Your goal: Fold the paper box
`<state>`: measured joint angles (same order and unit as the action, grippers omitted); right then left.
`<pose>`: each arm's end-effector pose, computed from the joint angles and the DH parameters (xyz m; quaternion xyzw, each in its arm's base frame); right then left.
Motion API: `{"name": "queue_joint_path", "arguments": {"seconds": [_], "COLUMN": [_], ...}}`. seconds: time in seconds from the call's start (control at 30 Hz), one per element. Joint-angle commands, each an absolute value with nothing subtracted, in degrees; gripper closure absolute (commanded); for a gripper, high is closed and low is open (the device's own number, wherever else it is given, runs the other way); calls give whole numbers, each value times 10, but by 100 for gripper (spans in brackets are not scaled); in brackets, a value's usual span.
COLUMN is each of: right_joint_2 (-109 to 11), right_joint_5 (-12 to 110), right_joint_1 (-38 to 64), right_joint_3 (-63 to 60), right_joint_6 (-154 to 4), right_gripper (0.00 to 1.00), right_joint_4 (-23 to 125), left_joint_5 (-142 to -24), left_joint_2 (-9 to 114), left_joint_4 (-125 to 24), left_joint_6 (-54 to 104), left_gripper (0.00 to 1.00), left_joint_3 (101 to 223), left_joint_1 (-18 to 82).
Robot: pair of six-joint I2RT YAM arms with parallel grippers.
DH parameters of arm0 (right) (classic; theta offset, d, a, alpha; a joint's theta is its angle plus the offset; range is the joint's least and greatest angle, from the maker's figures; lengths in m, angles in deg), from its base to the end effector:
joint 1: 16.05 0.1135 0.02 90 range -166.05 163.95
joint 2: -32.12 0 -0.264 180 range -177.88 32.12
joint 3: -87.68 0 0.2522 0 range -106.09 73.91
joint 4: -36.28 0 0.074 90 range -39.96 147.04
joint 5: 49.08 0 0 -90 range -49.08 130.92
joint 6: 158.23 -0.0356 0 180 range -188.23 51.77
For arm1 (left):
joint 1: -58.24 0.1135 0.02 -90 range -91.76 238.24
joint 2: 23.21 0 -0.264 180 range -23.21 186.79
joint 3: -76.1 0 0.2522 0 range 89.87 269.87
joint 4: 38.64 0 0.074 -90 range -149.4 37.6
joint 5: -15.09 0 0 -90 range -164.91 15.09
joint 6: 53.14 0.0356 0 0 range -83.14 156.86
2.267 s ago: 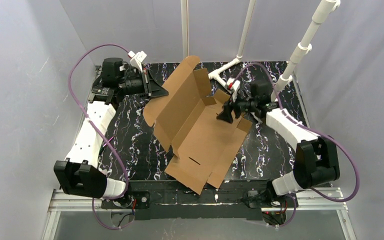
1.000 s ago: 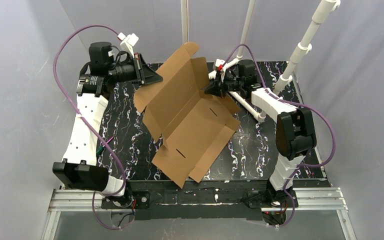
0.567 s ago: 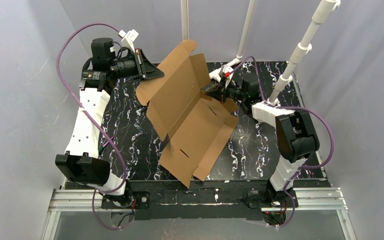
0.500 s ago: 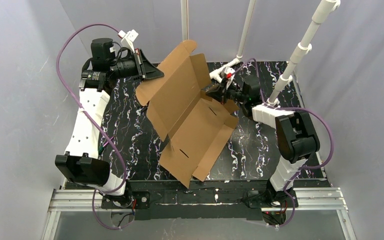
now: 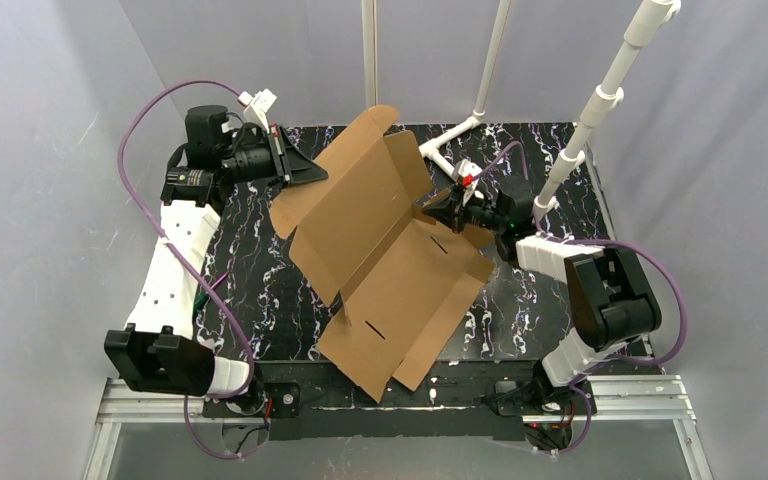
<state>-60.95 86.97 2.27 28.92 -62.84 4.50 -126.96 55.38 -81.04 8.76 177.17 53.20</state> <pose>0.3157 0.1315 0.2306 -0.4012 0.5952 0.3525 0.6004 0.2874 -0.0535 0.4360 0.0998 0.7712 -0.4915 0.3921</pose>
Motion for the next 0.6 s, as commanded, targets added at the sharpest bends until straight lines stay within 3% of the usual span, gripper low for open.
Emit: {"name": "queue_joint_path", "arguments": {"seconds": [0.0, 0.3, 0.57], "right_joint_2": [-567, -566, -634], "right_joint_5": [900, 862, 772], "right_joint_1": [21, 33, 74], "right_joint_3": [312, 337, 198], "right_joint_6": [-573, -586, -623], "right_gripper": [99, 99, 99], "right_joint_4": [41, -9, 11], "left_joint_5": [-1267, -1267, -1167], "left_joint_2": [531, 552, 604], "left_joint_4": [-806, -794, -877], "left_joint_6": [104, 102, 192], "left_gripper": [100, 100, 100], "left_joint_3": [1749, 1780, 1911], "left_joint_1": [532, 532, 547]}}
